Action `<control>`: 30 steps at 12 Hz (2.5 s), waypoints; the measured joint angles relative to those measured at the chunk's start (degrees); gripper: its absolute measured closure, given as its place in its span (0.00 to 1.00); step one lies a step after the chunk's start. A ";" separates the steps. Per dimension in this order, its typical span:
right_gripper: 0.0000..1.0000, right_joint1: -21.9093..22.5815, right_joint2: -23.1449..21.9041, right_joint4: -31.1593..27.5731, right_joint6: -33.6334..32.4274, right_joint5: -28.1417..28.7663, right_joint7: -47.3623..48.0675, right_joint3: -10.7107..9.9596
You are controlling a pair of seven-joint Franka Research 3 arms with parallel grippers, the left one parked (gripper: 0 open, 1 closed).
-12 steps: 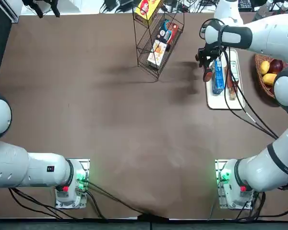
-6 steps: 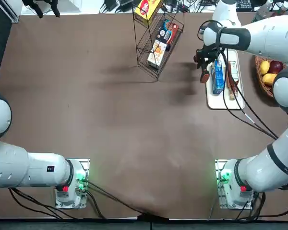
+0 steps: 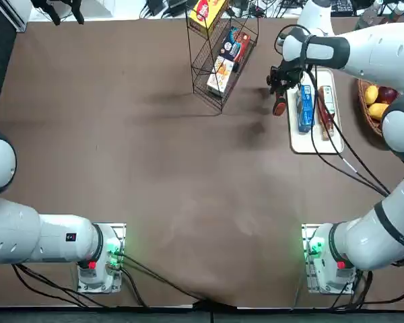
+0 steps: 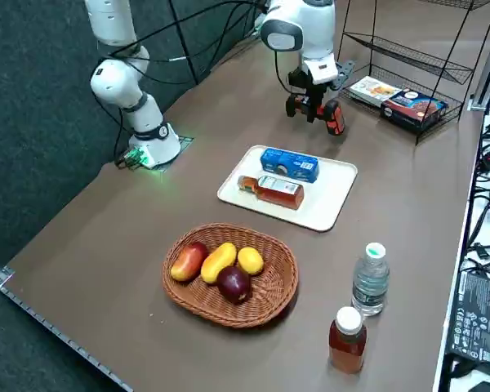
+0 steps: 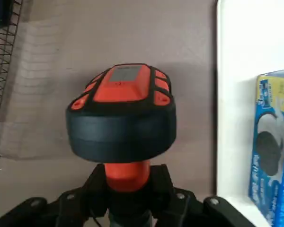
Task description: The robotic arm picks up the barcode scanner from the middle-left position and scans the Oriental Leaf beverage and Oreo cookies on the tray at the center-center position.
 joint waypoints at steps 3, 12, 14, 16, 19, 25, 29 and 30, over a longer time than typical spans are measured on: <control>0.57 1.20 0.00 -0.31 1.30 0.03 2.41 0.02; 0.57 3.40 0.36 -0.59 4.04 0.09 5.70 0.03; 0.57 4.11 0.67 -0.63 5.42 0.09 6.92 0.02; 0.57 4.71 0.84 -0.63 5.87 0.09 7.62 0.03; 0.57 5.23 0.97 -0.63 6.39 0.10 9.00 0.02; 0.57 8.01 2.56 -0.65 9.03 0.00 12.51 0.01; 0.57 8.15 3.83 -0.98 9.14 -2.25 12.51 -0.28; 0.57 8.15 4.05 -1.24 9.16 -2.69 12.52 -0.45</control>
